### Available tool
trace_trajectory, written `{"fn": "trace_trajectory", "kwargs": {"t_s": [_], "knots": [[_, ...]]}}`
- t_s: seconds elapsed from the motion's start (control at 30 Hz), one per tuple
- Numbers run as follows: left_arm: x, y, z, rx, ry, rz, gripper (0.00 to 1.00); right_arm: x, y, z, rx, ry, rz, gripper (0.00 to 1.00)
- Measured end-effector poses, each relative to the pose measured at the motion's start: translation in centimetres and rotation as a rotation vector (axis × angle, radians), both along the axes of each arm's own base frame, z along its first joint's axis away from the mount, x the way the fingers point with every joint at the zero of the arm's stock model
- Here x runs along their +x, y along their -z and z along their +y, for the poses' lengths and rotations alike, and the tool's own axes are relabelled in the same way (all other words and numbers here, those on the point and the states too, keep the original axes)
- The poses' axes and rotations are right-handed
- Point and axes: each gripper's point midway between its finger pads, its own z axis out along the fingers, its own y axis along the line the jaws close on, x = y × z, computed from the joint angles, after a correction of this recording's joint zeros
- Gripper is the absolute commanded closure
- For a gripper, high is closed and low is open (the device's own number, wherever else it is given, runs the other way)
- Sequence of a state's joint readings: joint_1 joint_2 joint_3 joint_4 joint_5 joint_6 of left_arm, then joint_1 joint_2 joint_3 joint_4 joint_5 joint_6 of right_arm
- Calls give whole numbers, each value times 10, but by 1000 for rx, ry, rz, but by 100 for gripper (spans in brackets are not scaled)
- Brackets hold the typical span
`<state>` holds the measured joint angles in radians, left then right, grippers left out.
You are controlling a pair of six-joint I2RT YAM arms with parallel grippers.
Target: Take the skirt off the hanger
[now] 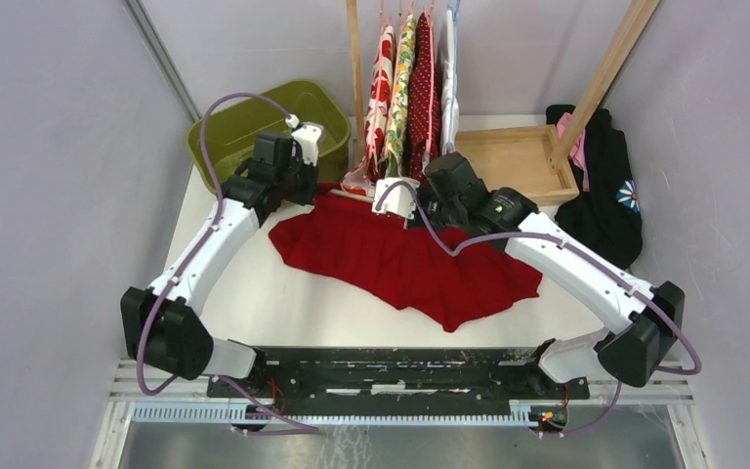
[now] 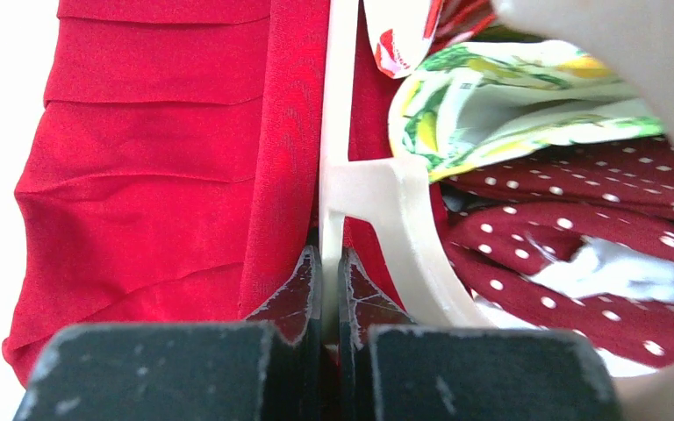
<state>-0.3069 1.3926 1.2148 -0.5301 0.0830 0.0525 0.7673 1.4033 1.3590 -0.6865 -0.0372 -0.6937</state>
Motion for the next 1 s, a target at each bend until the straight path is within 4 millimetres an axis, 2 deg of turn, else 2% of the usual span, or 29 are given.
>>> {"fn": "trace_trajectory", "kwargs": {"t_s": [0.13, 0.23, 0.3, 0.37, 0.43, 0.53, 0.63, 0.8, 0.9, 1.0], "knots": [[10, -30, -1, -18, -5, -58, 97, 4, -13, -4, 26, 20, -38, 99], [12, -30, 2, -17, -14, -59, 97, 5, -14, -4, 30, 21, -44, 99], [13, -22, 10, -4, -34, -50, 97, 4, -12, -7, 16, 25, -36, 99], [21, -8, 37, 36, -106, -50, 97, -4, -4, -18, -29, 28, -4, 99], [24, 14, 64, 72, -181, -18, 97, -12, 3, -27, -64, 28, 27, 99], [26, 44, 82, 106, -225, 39, 97, -21, 6, -38, -99, 30, 47, 99], [25, 62, 77, 105, -202, 83, 97, -26, 4, -45, -109, 30, 52, 99], [19, 53, 50, 18, -103, 80, 95, -28, 4, -46, -111, 32, 55, 99], [5, 30, 23, -70, -21, 58, 76, -28, 4, -46, -111, 34, 58, 99], [-15, -1, -3, -187, 61, 24, 58, -26, 8, -44, -117, 34, 64, 99]]}}
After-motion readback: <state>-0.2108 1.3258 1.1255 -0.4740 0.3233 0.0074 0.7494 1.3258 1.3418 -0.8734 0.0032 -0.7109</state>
